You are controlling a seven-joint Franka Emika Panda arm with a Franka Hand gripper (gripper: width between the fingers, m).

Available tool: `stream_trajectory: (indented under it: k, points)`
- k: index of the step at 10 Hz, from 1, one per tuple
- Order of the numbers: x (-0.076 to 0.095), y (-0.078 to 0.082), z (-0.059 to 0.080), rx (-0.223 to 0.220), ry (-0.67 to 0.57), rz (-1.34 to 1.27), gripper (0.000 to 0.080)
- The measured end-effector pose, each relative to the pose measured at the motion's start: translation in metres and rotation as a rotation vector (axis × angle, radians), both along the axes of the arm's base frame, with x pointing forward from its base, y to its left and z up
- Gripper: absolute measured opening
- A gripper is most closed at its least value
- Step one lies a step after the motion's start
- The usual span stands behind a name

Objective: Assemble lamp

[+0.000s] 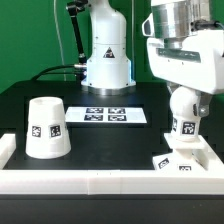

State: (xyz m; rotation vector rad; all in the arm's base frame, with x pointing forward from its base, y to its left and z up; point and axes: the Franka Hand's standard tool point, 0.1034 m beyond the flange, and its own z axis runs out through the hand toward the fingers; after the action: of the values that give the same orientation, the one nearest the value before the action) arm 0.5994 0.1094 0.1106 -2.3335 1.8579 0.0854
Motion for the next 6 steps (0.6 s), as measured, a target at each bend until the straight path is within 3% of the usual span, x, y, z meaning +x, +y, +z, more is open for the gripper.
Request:
stream_trajectory:
  k: [3, 5, 6]
  points:
    - [0.0003, 0.0016, 0.0003, 0.011, 0.009, -0.07, 0.058]
    - [-0.001, 0.0037, -0.0001, -0.003, -0.006, 0.063, 0.0687]
    - [-0.0029, 0.0079, 0.0004, -0.005, -0.001, 0.121, 0.0696]
